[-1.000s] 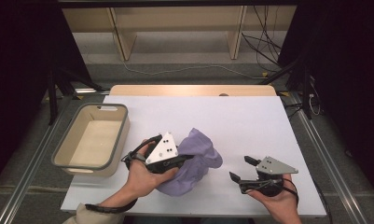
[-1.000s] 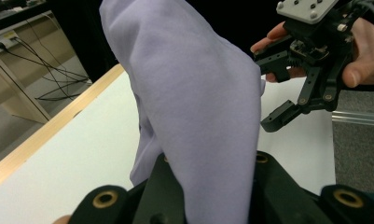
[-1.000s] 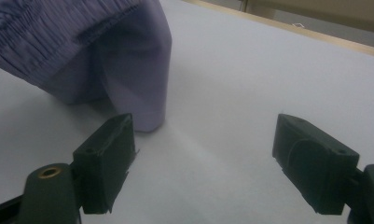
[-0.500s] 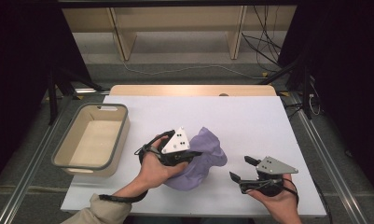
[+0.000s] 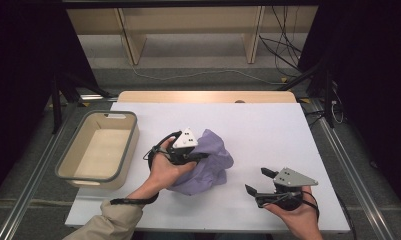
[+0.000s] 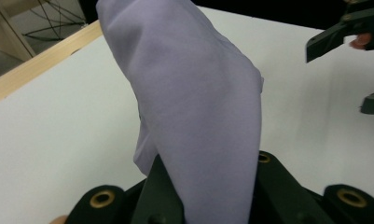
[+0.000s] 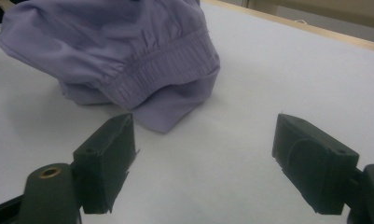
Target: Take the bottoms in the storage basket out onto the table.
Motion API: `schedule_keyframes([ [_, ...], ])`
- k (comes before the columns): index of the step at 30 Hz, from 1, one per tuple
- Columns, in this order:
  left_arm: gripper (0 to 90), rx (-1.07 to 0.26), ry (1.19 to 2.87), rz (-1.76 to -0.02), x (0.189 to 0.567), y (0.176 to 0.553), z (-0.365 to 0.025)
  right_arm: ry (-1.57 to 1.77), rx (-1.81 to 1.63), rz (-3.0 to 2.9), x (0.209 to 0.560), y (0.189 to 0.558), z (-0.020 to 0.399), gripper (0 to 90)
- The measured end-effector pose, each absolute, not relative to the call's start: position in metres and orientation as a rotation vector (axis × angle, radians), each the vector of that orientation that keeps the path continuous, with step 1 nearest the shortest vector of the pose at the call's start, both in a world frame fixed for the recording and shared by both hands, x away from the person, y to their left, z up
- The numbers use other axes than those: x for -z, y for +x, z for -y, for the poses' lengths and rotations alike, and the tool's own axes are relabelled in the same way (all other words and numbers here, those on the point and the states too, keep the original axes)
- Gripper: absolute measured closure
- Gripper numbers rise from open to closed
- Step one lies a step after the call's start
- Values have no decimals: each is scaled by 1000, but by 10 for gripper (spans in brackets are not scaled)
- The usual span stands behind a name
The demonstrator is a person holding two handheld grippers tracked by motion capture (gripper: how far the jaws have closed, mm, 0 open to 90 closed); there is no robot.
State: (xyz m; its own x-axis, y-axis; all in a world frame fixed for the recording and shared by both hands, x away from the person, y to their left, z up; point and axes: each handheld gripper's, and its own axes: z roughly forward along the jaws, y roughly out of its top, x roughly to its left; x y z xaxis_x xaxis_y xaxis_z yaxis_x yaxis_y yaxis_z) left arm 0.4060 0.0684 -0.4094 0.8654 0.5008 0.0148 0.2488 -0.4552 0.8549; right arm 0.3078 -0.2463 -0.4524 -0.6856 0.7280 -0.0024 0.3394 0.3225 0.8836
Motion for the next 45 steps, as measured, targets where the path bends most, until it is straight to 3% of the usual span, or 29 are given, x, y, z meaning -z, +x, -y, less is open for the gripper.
schedule_keyframes([
  [8,802,-348,2096,-598,418,422,-71,940,-1311,-2204,453,308,245,222],
  [16,717,-419,2139,-661,427,435,-71,940,-1311,-2207,454,308,245,222],
  [19,602,-436,2154,-701,430,440,-73,940,-1311,-2207,453,308,245,222],
  [20,602,-438,2158,-723,431,441,-74,939,-1312,-2207,453,308,245,222],
  [21,529,-465,2172,-761,432,444,-76,940,-1312,-2207,454,308,244,222],
  [23,500,-472,2170,-786,433,446,-78,941,-1312,-2208,454,308,244,222],
  [25,318,-493,2183,-842,435,449,-80,940,-1311,-2208,454,308,244,222],
  [27,233,-515,2198,-881,437,452,-83,940,-1311,-2208,454,308,244,222],
  [28,233,-522,2199,-898,438,453,-84,940,-1311,-2209,454,308,244,222],
  [29,169,-529,2209,-913,438,454,-86,939,-1311,-2210,454,308,244,222],
  [38,122,-530,2144,-923,425,450,-101,939,-1310,-2211,454,308,244,222],
  [45,111,-446,2116,-860,420,427,-107,945,-1305,-2212,454,309,244,220],
])
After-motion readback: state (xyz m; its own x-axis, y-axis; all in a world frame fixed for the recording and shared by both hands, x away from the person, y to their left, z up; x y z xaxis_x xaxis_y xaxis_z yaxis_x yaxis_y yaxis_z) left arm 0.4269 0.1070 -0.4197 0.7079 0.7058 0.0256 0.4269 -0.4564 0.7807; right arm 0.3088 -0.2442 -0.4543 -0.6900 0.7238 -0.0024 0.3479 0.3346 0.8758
